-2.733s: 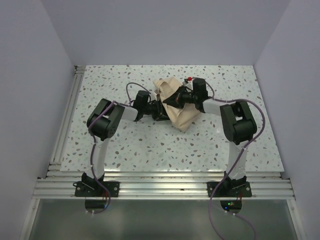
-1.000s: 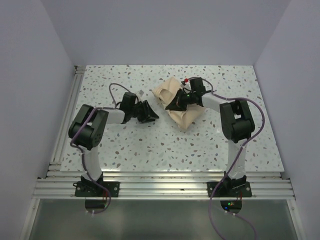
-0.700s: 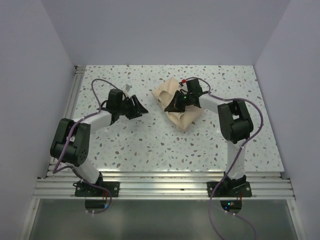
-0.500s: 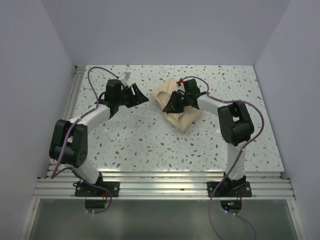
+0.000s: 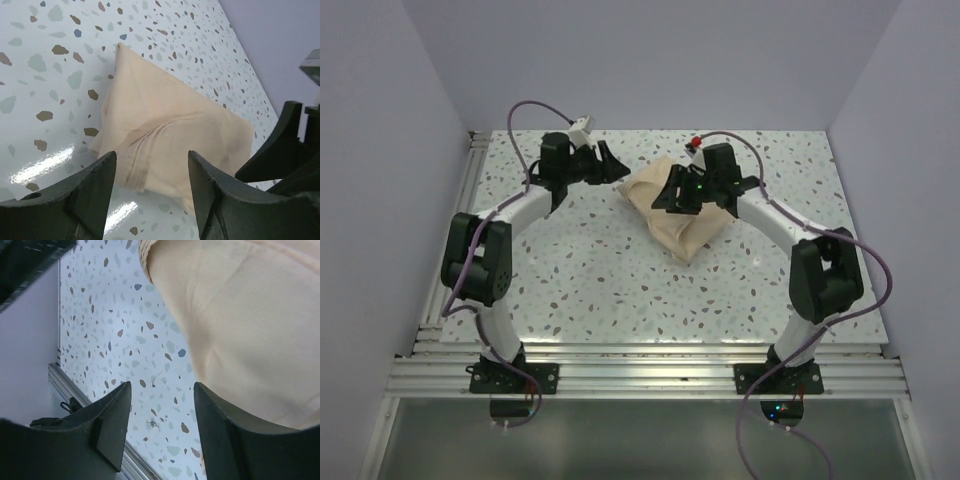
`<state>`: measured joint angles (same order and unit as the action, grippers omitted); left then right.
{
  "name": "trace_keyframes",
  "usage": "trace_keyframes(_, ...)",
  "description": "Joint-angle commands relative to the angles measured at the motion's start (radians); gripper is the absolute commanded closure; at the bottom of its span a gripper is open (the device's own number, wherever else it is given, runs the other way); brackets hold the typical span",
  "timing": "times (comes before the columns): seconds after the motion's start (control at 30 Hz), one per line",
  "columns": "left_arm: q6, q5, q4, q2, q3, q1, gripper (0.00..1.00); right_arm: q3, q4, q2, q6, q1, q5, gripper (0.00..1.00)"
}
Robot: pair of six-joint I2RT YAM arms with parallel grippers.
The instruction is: Prepare the surgical pack
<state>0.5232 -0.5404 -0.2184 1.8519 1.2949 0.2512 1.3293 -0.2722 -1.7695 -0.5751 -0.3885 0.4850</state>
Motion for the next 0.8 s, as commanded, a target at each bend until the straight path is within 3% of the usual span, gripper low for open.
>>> trace_keyframes(0.0,-0.086,-0.058,-0.061,0.038,0.081,0.010,0.37,0.013,-0.058,0.091,0.047,0.066,-0.060,0.42)
trace_keyframes(0.27,-0.114,-0.044,0.011,0.158,0.172,0.056,0.36,-0.088,-0.033,0.120,0.021,0.154,-0.115,0.34)
trace_keyframes(0.33,-0.111,-0.030,0.034,0.197,0.191,0.063,0.40,-0.093,-0.027,0.108,0.015,0.154,-0.132,0.33)
trace_keyframes(0.5,-0.077,-0.062,0.030,0.231,0.166,0.062,0.57,-0.058,-0.035,0.022,0.018,0.154,-0.137,0.32)
trace_keyframes(0.77,-0.042,-0.096,-0.055,0.144,0.005,0.042,0.81,-0.051,0.040,-0.048,-0.023,0.131,-0.076,0.35)
